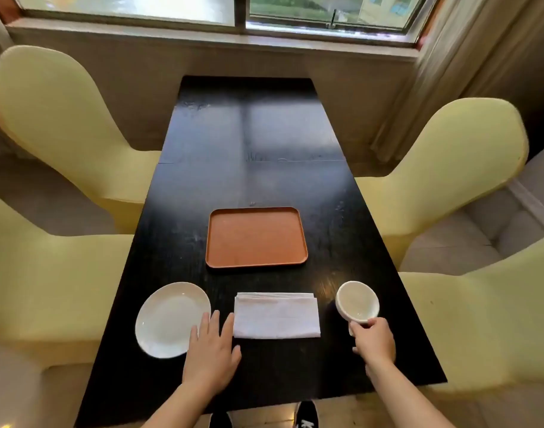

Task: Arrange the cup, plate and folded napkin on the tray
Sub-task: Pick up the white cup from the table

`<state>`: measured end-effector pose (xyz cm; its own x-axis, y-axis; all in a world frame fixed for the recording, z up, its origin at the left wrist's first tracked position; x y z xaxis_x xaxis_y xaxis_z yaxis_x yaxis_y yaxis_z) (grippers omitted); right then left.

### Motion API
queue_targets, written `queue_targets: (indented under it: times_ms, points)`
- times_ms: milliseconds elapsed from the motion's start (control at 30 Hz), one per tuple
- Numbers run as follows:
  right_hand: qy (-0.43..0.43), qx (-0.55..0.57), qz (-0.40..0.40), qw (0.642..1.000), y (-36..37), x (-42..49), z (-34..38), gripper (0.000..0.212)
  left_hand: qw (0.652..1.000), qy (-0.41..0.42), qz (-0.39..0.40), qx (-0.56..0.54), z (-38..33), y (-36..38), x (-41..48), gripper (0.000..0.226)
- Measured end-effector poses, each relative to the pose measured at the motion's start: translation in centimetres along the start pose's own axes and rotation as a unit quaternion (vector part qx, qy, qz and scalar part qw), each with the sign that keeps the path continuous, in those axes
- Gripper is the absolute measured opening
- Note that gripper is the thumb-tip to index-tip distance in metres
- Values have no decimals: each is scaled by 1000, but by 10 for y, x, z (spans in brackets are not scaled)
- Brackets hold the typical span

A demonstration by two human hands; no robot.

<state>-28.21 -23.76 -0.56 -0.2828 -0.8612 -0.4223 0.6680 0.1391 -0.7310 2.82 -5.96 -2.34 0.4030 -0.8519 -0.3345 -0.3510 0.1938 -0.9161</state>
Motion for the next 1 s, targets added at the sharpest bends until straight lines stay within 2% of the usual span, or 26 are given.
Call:
queue_targets:
  times_ms: [167, 300, 667, 1000]
  points:
    - [71, 50, 5, 996, 5, 13, -16, 37, 1000, -7, -10, -15, -25, 16, 21, 68]
    - [91, 89, 33, 991, 16, 23, -23, 17, 999, -33, -17, -25, -27, 29, 46, 69]
    - [7, 146, 63, 987, 29, 43, 8, 22, 996, -75, -39, 23, -31, 52, 94, 75]
    - [-144, 115, 96, 978, 63, 69, 130, 24, 994, -68, -83, 4, -29, 55, 93, 73]
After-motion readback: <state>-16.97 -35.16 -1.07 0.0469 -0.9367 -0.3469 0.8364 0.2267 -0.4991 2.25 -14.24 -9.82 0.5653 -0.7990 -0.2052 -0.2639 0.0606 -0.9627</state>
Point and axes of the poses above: each hand's wrist, its own x-axis towards the middle knuckle, its own y-axis out of the palm, z = x × y, the point moved 7 cm from there along x, towards the middle knuckle, and after that the axes turned 1 degree about -x, right-handed, at the moved point
